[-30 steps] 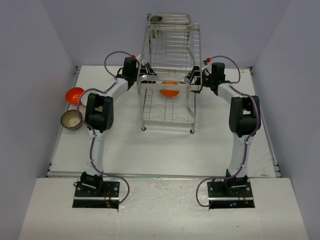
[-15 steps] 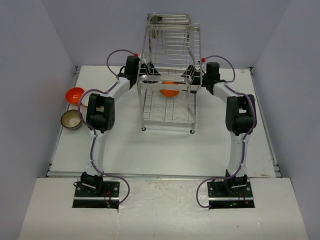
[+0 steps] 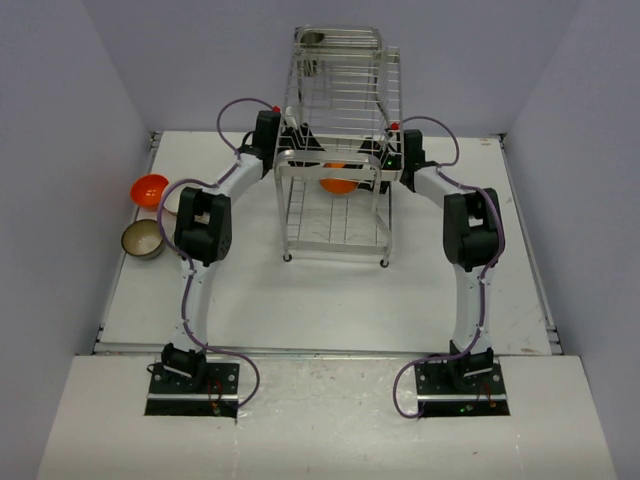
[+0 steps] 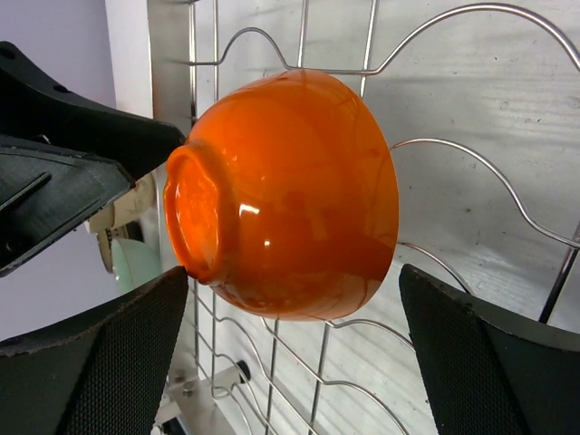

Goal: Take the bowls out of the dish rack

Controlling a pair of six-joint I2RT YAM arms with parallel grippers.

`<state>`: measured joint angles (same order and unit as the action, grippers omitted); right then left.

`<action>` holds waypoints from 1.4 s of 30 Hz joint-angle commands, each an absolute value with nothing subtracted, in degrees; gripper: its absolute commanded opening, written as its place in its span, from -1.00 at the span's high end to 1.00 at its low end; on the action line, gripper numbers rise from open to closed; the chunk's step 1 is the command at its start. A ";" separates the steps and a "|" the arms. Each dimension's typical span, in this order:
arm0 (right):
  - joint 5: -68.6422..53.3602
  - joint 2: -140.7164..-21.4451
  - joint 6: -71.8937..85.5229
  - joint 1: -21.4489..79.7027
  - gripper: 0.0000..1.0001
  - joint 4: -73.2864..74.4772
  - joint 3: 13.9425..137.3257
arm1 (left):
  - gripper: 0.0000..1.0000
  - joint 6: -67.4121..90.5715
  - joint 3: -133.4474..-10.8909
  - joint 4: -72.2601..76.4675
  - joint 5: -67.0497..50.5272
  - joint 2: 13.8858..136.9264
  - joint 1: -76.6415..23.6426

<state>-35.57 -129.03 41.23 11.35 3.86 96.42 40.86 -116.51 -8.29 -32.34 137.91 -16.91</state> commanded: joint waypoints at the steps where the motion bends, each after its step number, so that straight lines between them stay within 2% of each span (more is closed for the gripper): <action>1: -29.88 -126.48 39.98 12.13 -0.98 6.42 95.80 | -0.03 39.55 -118.30 -8.61 -32.70 137.55 -17.14; 8: -31.29 -126.57 41.84 12.30 -0.98 0.53 93.61 | -0.03 38.94 -118.56 -9.23 -32.70 137.64 -17.14; 17: -38.67 -124.63 46.31 12.13 -0.98 -15.36 86.67 | -0.03 38.23 -120.15 -10.81 -32.96 138.87 -17.14; 42: -45.97 -121.91 56.07 12.22 -0.92 -29.53 82.44 | -0.03 38.14 -119.80 -11.69 -33.40 138.87 -17.14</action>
<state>-43.59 -125.29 54.68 11.62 -24.21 82.24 39.31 -117.67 -10.59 -31.86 138.93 -16.56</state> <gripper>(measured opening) 0.964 0.515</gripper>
